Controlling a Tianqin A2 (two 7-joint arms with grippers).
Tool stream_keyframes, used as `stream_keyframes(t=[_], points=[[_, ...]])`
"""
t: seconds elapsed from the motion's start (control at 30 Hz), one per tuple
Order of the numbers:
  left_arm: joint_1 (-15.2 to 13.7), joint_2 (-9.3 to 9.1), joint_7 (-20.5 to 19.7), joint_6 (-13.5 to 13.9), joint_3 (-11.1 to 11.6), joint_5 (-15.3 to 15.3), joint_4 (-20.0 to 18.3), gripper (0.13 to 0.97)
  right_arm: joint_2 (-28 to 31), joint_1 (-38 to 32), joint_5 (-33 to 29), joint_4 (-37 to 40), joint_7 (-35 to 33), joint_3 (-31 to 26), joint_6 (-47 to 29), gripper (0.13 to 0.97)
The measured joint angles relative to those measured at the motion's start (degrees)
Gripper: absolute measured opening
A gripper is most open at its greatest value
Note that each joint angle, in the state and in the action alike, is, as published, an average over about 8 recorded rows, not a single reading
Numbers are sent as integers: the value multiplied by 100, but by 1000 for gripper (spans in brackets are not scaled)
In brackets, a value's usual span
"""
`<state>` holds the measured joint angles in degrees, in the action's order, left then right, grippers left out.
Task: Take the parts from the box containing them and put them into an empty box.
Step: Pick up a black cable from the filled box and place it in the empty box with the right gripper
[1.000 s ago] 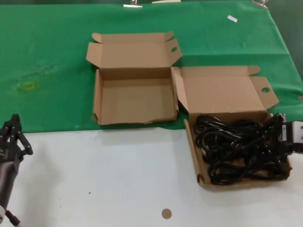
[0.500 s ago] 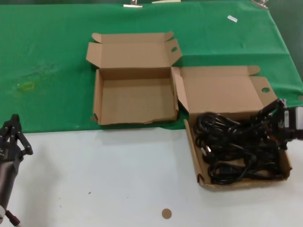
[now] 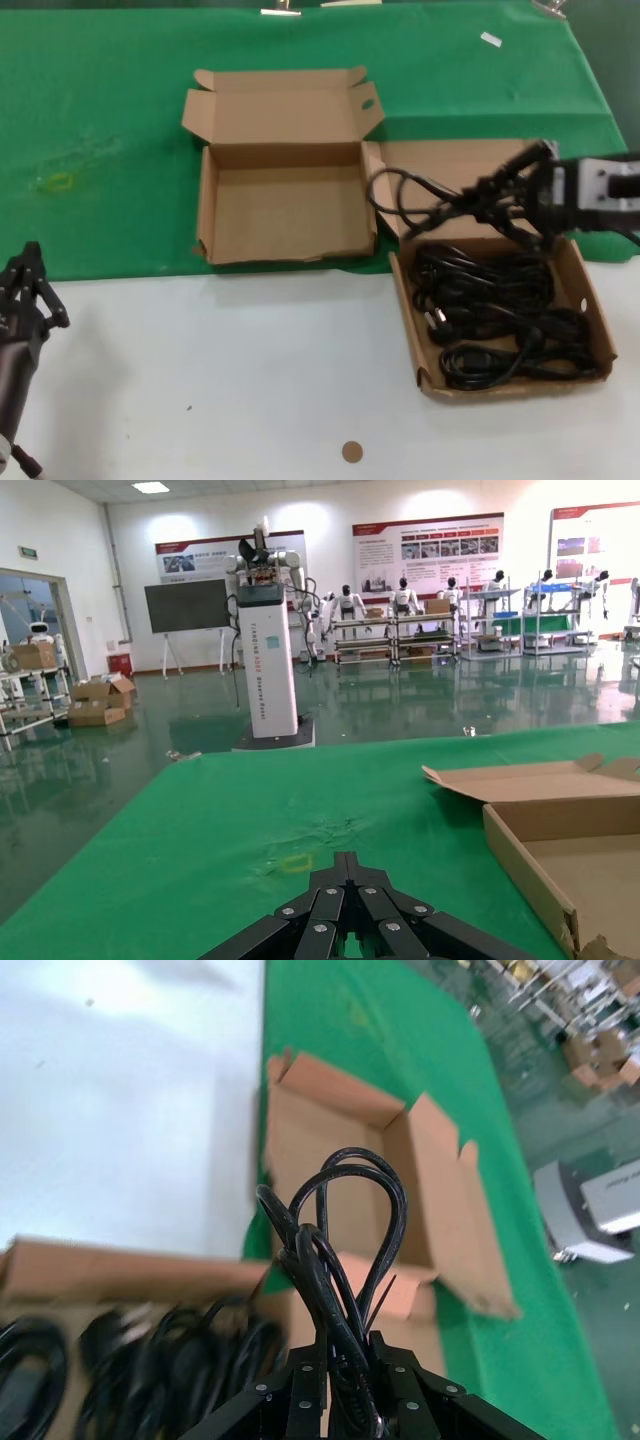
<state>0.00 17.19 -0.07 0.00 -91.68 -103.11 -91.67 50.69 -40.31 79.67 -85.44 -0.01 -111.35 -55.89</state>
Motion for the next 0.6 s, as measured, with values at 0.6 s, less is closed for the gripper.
stream_keyframes(t=[0.6], points=[[0,0,3,0,0,1,0,144,-1488,-1191,-627,678,141,-687,-24,218]])
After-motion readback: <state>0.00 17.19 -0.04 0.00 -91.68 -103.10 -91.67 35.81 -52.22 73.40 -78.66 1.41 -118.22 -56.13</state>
